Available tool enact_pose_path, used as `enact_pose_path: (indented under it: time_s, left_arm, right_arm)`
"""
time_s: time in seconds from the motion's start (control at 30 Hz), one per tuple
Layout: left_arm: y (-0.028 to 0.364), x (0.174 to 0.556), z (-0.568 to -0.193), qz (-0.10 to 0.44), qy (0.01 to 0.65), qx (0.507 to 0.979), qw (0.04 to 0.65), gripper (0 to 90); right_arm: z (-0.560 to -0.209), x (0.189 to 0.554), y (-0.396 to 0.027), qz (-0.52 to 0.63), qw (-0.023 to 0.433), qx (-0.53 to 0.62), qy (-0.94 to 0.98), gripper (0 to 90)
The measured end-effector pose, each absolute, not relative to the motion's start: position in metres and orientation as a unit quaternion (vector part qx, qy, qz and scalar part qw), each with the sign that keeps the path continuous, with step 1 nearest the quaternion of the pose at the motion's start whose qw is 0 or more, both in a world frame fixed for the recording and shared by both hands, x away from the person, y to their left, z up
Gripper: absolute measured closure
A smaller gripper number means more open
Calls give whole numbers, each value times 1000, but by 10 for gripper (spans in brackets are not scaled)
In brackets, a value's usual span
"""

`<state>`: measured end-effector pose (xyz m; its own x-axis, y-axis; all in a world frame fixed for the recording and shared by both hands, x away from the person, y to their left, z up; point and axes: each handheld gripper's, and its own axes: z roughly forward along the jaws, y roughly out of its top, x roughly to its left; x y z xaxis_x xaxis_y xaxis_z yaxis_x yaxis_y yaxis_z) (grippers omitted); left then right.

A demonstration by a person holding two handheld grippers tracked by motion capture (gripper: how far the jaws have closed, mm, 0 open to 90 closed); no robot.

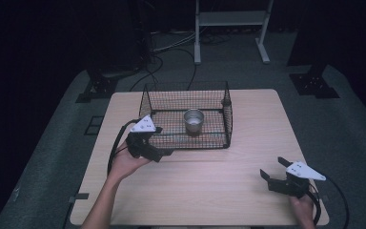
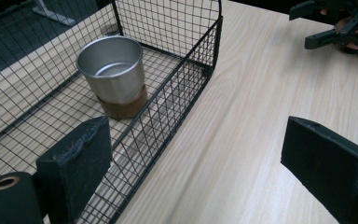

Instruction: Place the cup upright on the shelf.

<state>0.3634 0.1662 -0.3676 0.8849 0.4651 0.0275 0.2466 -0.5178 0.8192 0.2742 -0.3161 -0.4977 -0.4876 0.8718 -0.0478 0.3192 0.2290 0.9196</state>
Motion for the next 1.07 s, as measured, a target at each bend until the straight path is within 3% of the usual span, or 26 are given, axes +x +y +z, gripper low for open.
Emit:
enact_pose_path:
  time_s: [1.07]
  left_arm:
    - [190,310,-412,129,227,829,494,67]
  right_arm:
    - [-498,274,-316,464,297,411,726,135]
